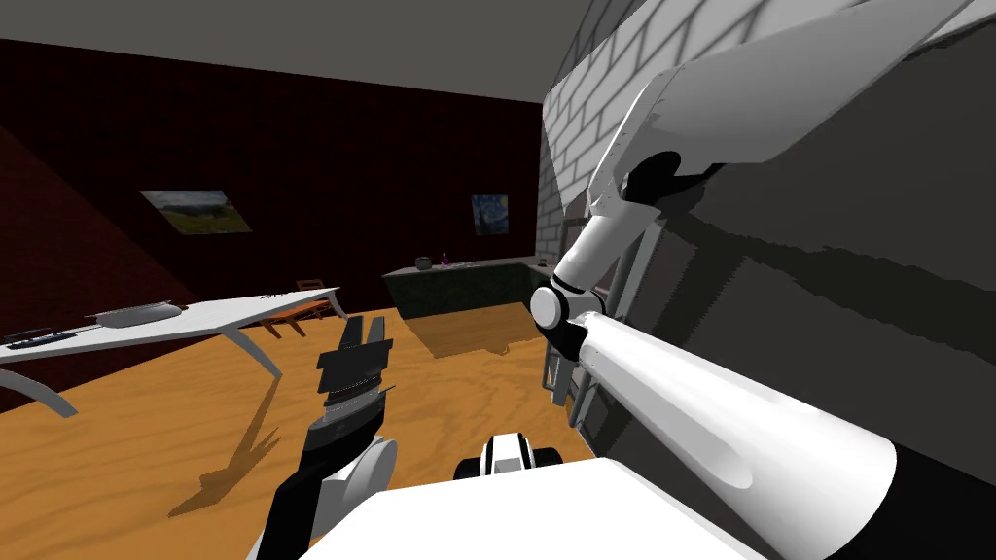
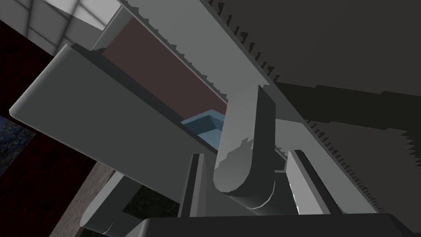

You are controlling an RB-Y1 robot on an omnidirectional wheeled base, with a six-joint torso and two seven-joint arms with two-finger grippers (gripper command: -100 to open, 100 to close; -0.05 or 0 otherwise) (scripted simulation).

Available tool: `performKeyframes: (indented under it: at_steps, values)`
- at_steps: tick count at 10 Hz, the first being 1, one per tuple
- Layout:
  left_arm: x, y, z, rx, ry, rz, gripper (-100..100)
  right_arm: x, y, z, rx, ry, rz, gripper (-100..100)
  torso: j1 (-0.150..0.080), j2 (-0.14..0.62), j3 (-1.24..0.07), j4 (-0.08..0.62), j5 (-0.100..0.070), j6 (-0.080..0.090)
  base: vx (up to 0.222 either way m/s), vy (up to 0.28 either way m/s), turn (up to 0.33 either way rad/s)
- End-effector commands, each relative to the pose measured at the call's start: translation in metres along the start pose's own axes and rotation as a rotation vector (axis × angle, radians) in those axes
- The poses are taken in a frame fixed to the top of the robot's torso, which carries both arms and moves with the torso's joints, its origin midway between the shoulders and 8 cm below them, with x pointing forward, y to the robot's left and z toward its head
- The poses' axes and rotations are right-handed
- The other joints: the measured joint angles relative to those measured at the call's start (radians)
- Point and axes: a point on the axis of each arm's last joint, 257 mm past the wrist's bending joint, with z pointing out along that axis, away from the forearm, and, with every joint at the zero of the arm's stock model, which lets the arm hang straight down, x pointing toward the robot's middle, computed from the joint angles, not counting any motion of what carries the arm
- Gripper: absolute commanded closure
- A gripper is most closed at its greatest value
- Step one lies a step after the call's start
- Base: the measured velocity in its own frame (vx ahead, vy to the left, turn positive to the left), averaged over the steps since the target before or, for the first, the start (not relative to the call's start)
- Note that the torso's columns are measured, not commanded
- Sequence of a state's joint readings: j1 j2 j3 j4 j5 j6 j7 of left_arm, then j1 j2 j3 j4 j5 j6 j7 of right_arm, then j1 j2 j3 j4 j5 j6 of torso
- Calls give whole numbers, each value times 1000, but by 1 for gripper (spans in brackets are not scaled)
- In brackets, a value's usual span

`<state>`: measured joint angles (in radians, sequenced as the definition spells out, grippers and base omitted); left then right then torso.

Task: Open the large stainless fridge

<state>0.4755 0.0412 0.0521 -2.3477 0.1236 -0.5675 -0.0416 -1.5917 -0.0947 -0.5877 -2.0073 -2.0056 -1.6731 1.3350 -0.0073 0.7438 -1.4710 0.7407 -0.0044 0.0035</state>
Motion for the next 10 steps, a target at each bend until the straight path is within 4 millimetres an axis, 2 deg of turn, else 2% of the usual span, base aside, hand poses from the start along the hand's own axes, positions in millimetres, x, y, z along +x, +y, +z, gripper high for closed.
performKeyframes:
  at_steps: [1, 4, 5, 6, 7, 9, 10]
  values:
    - [0, 0, 0, 0, 0, 0, 0, -5, -8, -16, 80, -44, 5, 100, 1, -1, -1, 0, 0, 1, -71, 20, 68]
    - [0, 0, 0, 0, 0, 0, 0, -8, -14, -28, 139, -69, -4, 100, 6, -2, -2, 0, 4, -2, -63, 22, 49]
    - [0, 0, 0, 0, 0, 0, 0, -11, -19, -40, 198, -93, 6, 100, 6, -3, -3, -1, 4, -2, -68, 25, 65]
    - [0, 0, 0, 0, 0, 0, 0, -11, -19, -40, 198, -92, -5, 100, 8, -4, -4, -1, 6, -4, -52, 17, 39]
    - [0, 0, 0, 0, 0, 0, 0, -14, -25, -52, 258, -112, 1, 100, 9, -6, -5, -2, 6, -4, -71, 16, 61]
    - [0, 0, 0, 0, 0, 0, 0, -14, -24, -50, 245, -111, -1, 100, 12, -8, -7, -3, 8, -5, -48, 10, 21]
    - [0, 0, 0, 0, 0, 0, 0, -10, -18, -50, 241, -108, -5, 100, 10, -10, -9, -4, 6, -5, -108, -7, 264]
